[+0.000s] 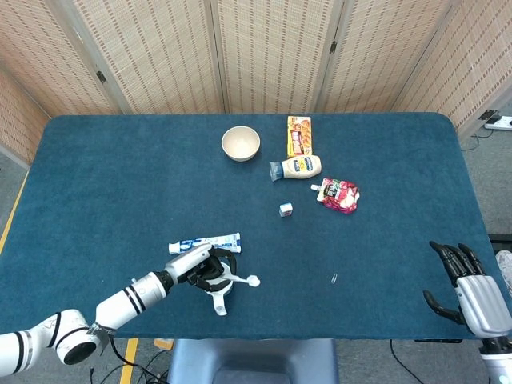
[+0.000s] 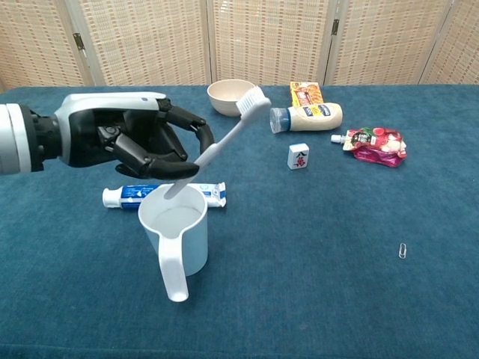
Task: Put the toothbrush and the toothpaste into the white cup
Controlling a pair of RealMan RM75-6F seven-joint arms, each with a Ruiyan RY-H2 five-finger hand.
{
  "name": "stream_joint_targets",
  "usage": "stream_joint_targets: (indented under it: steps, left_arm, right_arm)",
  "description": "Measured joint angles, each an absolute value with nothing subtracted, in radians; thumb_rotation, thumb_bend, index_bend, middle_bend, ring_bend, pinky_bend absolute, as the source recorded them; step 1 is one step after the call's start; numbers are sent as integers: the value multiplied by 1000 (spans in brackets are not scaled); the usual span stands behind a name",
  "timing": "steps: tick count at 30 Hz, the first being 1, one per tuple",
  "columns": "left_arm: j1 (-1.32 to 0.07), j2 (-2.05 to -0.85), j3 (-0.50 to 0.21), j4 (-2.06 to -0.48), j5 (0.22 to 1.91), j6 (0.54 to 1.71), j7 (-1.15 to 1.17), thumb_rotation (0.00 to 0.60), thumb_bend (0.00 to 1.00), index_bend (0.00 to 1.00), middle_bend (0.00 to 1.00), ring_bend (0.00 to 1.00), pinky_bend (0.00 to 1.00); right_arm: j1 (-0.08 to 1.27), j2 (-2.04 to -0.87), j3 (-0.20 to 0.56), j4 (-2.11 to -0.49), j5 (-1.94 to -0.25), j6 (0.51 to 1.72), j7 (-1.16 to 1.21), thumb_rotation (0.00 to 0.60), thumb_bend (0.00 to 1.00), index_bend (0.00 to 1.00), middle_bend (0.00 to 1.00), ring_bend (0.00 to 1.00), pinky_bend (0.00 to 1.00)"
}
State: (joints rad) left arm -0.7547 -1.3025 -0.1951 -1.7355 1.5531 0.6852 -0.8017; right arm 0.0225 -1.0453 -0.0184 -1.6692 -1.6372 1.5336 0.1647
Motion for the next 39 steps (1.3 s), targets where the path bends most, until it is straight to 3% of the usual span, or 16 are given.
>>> stream_joint_targets:
  steps: [6,23,29,39]
  left_arm:
    - [-768,-1312,-169,-1720,1536,707,-785,600,463,573,967,888,998]
    - [-795,-1293,-117,-1708,1554,759,-818,600,460,376,944,884,984]
    - [-795,-1277,-141,-1678,1536,810,-809,600,460,392,943,883,983]
    - [-825,-1313,-193,-1533,1373,803,-507,600,460,433,944,881,978]
  right_arm:
    - [24,-1046,-18,-1666,-1639,1532,168,600,247,56,147,133,77]
    - [26,-1044,-19,-1672,-1646,1536,165,600,246,56,147,145,77]
    - [24,-1039,-20,-1677,-1648,1541,162,600,246,56,147,145,77]
    - [27,-1039,-19,-1683,-1654,1539,154,600,246,56,147,145,77]
